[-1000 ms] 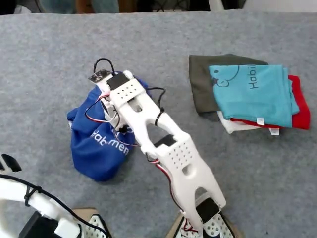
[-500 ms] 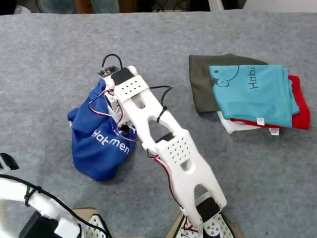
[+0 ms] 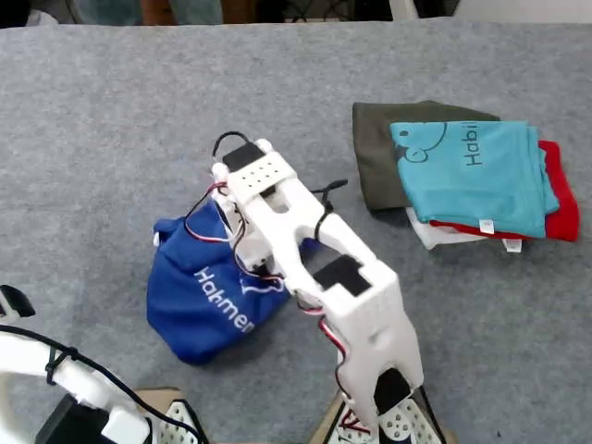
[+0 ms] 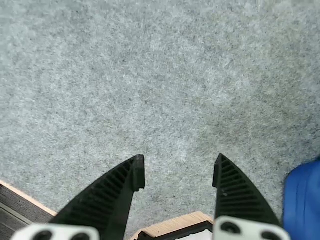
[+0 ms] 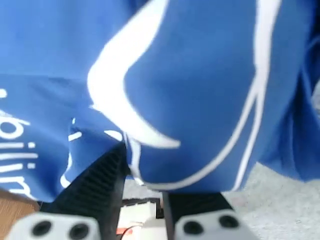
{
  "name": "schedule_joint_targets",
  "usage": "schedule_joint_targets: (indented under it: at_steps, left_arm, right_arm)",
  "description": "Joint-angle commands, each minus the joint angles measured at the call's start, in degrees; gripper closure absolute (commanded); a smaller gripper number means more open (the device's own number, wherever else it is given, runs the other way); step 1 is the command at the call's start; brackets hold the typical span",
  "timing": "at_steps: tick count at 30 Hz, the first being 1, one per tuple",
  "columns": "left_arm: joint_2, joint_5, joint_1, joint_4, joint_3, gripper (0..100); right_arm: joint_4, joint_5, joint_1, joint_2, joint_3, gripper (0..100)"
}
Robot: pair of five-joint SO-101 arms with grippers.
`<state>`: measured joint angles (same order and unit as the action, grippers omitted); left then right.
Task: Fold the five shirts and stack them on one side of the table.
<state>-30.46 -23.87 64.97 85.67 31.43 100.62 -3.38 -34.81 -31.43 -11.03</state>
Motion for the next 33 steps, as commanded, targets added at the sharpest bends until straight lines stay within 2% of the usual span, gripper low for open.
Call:
schedule_joint_targets:
  at_steps: [1, 7, 11, 15, 19, 26, 33]
  left_arm:
    - [-1.5, 0.0, -0.3, -0.4, -0.1, 76]
    - [-1.5, 0.0, 0.1, -0.4, -0.1, 76]
    - [-1.5, 0.0, 1.7, -0.6, 0.0, 76]
    - [-1.5, -0.2, 1.8, -0.9, 1.7, 76]
    - [-1.5, -0.1, 1.6, -0.9, 2.2, 76]
    - [-1.5, 0.0, 1.6, -0.9, 1.7, 76]
    - [-1.5, 0.0, 1.5, -0.9, 2.2, 76]
  right_arm:
    - [0.6, 0.0, -2.9, 6.4, 2.2, 98.5]
    - [0.6, 0.0, -3.8, 6.4, 1.4, 98.4]
    - [0.6, 0.0, -0.7, 6.5, 0.6, 98.1]
    - [0.6, 0.1, 2.5, 6.5, 0.6, 89.0]
    - [0.6, 5.4, 3.3, 7.7, 0.9, 82.4]
    - [0.6, 13.1, 3.5, 17.5, 0.5, 82.5]
    - [-0.6, 14.1, 8.5, 19.4, -12.8, 82.5]
